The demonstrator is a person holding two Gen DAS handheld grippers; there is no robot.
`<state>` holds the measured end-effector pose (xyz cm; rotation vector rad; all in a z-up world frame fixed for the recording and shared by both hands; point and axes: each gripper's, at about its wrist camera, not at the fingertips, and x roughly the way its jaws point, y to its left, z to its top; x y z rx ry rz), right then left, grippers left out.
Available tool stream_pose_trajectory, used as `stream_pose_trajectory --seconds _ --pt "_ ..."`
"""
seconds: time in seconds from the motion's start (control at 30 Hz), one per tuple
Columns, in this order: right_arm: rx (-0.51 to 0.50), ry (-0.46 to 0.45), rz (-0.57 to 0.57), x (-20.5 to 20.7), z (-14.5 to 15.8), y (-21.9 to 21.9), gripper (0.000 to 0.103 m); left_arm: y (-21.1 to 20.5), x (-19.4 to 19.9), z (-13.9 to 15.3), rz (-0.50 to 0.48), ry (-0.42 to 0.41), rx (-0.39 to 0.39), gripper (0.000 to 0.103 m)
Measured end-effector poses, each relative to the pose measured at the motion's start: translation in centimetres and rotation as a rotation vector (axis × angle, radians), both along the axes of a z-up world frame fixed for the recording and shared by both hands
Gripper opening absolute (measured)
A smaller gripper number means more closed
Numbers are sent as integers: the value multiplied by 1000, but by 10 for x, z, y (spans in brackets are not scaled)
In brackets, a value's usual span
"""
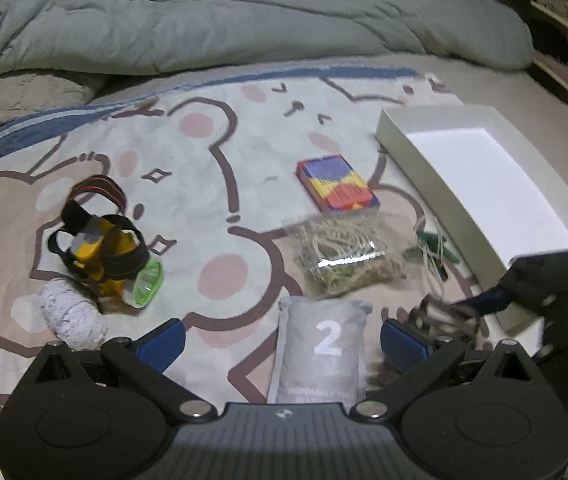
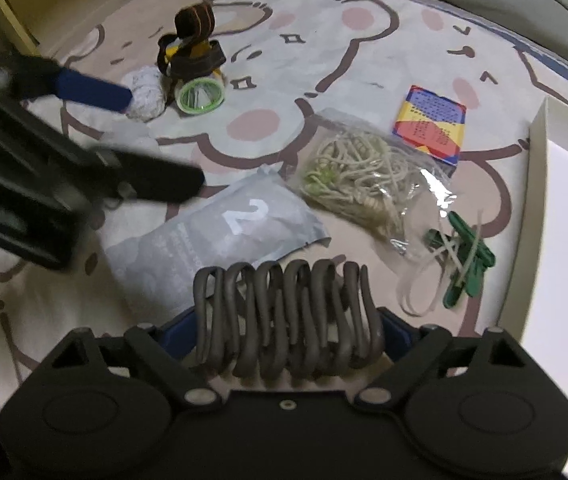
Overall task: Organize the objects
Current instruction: 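Reach the right tool to the grey coiled spring and grasp it, then lift the coiled spring with the right tool while the left tool grasps the grey printed packet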
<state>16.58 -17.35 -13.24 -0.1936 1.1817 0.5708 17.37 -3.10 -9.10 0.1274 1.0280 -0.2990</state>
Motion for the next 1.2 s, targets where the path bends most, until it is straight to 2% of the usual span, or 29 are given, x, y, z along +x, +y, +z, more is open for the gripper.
stream_pose_trajectory --seconds 0.13,0.33,0.5,0.57,0.67,0.7,0.73,0.8,0.97,1.2 --pt "24 -16 -34 -6 13 -15 92 -3 5 -13 -1 41 10 102" --pt "34 -8 -76 -16 20 -35 92 -9 11 -37 -30 159 -41 97" --pt "51 -5 -86 -21 24 -43 92 -23 11 -54 -76 174 36 97" --pt "46 -11 -92 -23 25 -45 92 -25 12 -61 -76 195 57 96" --pt "50 -12 -99 -24 26 -49 92 -29 16 -74 -67 247 141 93" --pt "53 -11 -104 -23 26 -50 92 -28 16 -76 -59 252 142 92" --pt "54 -15 -107 -23 27 -51 92 -28 16 -76 -55 251 141 91" --pt "53 -25 -111 -24 29 -52 92 -28 15 -72 -56 245 138 78" --pt "55 -50 -155 -21 34 -57 92 -25 14 -62 -24 236 118 61" --pt "82 -142 -244 -17 52 -60 92 -14 12 -31 52 149 82 60"
